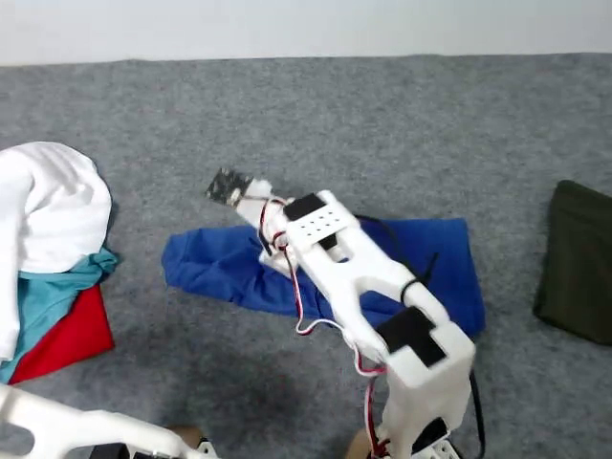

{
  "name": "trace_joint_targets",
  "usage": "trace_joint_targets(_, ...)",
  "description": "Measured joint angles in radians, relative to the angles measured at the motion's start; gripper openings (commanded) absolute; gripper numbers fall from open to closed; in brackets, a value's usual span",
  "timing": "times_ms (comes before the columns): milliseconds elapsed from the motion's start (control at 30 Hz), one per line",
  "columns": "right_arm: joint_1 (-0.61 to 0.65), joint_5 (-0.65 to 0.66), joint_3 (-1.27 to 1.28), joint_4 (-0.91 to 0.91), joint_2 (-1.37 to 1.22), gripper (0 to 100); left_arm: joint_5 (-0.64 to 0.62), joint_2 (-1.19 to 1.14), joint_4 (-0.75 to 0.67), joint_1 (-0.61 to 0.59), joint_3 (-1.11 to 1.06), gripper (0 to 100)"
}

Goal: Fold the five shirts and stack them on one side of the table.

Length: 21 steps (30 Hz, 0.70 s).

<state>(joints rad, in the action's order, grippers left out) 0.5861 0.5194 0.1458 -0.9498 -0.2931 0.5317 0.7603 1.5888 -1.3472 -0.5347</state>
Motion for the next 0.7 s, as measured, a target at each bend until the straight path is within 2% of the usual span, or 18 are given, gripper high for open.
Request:
trace_joint_targets(400, 0.005, -0.037, -0.094, -0.155, 0.064, 23.0, 0.000, 0.000, 0.000, 0.000, 0.000, 0)
trace_joint_targets(700, 0.176, -0.037, -0.094, -0.319, 0.066, 22.9, 0.025, 0.000, 0.000, 0.000, 0.000, 0)
